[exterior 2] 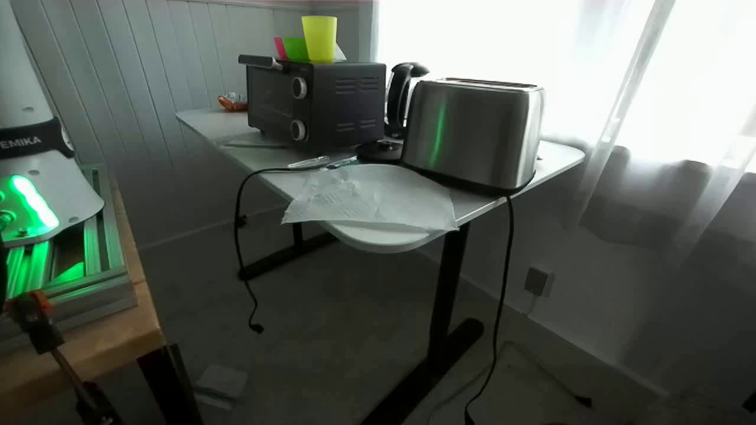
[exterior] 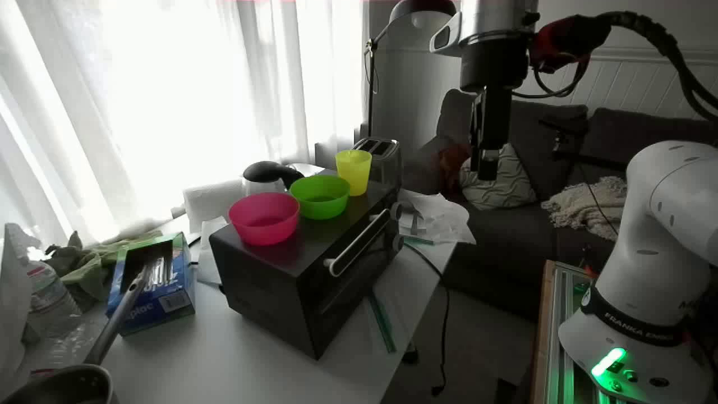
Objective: Pick up the green bowl and put it in the pink bowl, pick up the yellow cup and put it in the green bowl, pick up the stacked bowls and cup and put them on the table
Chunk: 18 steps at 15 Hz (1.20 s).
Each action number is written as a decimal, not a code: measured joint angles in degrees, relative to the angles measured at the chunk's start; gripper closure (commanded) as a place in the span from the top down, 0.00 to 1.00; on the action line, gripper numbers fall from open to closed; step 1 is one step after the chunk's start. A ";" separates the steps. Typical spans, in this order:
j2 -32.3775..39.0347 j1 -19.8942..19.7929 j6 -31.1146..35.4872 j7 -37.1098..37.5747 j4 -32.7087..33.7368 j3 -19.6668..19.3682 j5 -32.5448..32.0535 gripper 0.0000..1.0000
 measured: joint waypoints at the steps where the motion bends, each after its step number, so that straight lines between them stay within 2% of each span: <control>1: -0.02 0.00 0.00 0.00 0.00 0.00 0.00 1.00; 14: -0.03 -0.14 0.01 0.00 0.00 0.10 0.00 1.00; 18: 2.70 -0.22 2.22 1.31 2.78 3.30 0.11 1.00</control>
